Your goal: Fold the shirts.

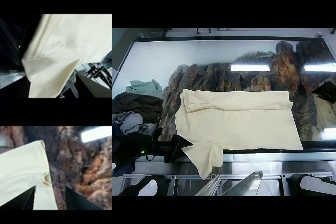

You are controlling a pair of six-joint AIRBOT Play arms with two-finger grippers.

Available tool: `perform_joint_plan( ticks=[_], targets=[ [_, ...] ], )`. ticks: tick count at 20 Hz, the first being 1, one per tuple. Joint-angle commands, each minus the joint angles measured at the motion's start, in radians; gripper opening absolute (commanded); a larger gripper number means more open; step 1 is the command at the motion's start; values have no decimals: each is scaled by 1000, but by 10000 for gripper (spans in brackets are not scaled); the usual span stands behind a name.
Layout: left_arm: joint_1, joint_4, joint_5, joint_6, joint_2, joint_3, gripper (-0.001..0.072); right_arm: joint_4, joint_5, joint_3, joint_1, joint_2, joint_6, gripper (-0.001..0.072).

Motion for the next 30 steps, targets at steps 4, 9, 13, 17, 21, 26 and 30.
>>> perform_joint_plan(
  ticks=[4,9,13,17,21,26,30],
  targets=[
    [0,-96,-160,79,107,-110,436,3,-2,1,0,1,-3,438],
    [0,-129,-153,151,135,-116,436,3,14,1,0,1,3,438],
    [0,-202,-132,276,-10,-116,436,3,43,1,0,1,5,438],
    [0,-240,-70,395,-167,-84,232,2,80,1,0,1,24,438],
    [0,-238,38,472,-294,-14,29,-141,166,-11,-7,1,141,438],
    [0,-235,91,517,-358,36,29,-215,235,-179,-62,1,219,548],
    [0,-234,161,529,-332,92,29,-220,236,-334,-63,-8,151,605]
  ],
)
